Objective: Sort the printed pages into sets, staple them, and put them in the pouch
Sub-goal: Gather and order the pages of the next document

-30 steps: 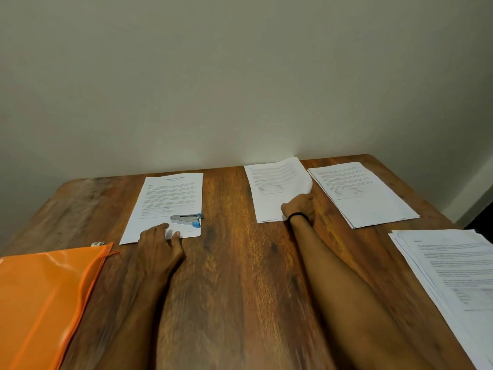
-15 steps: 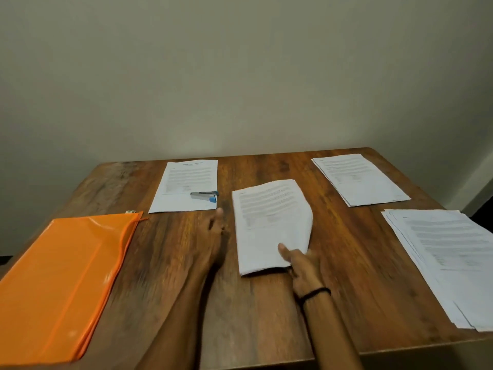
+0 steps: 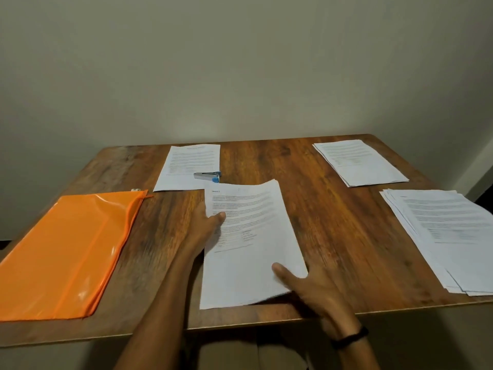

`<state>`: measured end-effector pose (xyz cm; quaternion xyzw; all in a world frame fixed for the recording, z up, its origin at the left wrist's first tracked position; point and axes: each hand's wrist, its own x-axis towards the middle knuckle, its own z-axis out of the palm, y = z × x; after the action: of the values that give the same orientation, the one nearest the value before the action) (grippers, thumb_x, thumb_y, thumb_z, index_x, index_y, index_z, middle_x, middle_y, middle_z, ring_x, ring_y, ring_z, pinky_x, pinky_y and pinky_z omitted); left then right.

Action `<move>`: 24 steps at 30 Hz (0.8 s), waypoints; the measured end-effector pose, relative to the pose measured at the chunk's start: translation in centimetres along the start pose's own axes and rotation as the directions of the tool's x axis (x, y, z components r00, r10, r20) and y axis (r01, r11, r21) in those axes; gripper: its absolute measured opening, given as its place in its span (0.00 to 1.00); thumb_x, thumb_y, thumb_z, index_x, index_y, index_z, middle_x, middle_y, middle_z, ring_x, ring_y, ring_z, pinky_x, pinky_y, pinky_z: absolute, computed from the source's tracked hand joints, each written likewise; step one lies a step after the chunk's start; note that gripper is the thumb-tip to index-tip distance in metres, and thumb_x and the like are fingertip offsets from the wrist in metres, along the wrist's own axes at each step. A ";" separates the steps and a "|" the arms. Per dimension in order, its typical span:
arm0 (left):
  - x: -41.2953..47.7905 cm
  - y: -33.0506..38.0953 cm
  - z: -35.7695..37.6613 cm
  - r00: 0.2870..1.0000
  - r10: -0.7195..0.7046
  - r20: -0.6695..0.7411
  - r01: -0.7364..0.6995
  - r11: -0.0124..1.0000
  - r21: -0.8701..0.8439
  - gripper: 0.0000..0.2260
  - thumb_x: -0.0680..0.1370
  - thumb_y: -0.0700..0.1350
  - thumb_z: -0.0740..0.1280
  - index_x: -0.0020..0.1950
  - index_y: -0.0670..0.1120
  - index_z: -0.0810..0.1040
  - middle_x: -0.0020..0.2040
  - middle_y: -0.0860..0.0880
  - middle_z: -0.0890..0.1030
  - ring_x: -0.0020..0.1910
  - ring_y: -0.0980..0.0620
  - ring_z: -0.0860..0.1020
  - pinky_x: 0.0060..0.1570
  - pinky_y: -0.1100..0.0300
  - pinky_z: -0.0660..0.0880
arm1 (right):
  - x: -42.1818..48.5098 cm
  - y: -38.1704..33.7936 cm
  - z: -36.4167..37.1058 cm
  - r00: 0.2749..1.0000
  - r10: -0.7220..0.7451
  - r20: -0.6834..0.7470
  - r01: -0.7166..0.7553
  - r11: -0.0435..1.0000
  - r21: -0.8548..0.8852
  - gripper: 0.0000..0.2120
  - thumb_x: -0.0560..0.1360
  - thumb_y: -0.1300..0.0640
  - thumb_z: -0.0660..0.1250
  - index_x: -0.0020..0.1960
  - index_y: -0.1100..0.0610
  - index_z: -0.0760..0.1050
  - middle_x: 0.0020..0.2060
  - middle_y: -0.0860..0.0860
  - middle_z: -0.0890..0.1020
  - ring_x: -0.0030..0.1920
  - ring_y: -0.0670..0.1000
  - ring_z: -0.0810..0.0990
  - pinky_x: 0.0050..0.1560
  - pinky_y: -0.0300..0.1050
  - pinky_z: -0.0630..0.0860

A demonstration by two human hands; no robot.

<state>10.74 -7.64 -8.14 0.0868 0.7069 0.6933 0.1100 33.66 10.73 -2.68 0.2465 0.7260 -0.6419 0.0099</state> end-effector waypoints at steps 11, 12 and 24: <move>-0.3 -0.4 -2.5 0.996 0.093 -0.002 -0.093 0.994 -0.060 0.17 0.79 0.33 0.68 0.66 0.41 0.73 0.62 0.38 0.79 0.59 0.34 0.80 0.55 0.31 0.77 | 16.0 -4.0 2.5 0.958 -0.261 -0.122 0.247 0.962 -0.116 0.23 0.74 0.51 0.75 0.64 0.59 0.73 0.53 0.49 0.81 0.47 0.41 0.80 0.40 0.31 0.75; -0.2 -0.5 -2.6 0.996 0.085 -0.001 -0.085 0.994 -0.066 0.17 0.79 0.32 0.67 0.67 0.41 0.72 0.62 0.38 0.79 0.59 0.34 0.80 0.55 0.31 0.77 | 17.2 -3.8 3.0 0.949 -0.289 -0.127 0.277 0.955 -0.107 0.21 0.73 0.52 0.76 0.61 0.58 0.74 0.50 0.48 0.82 0.47 0.42 0.82 0.38 0.31 0.77; -0.3 0.5 -1.6 0.980 0.123 -0.154 -0.116 0.992 0.057 0.20 0.78 0.31 0.68 0.68 0.36 0.66 0.58 0.43 0.82 0.53 0.50 0.84 0.46 0.58 0.83 | 20.5 -2.4 3.9 0.892 -0.371 -0.260 0.384 0.923 0.000 0.14 0.75 0.62 0.74 0.54 0.52 0.72 0.41 0.47 0.84 0.37 0.42 0.85 0.38 0.42 0.82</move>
<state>10.59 -9.23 -7.64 0.0765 0.7234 0.6861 0.0099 13.59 14.06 -7.96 0.1812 0.7384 -0.6131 -0.2147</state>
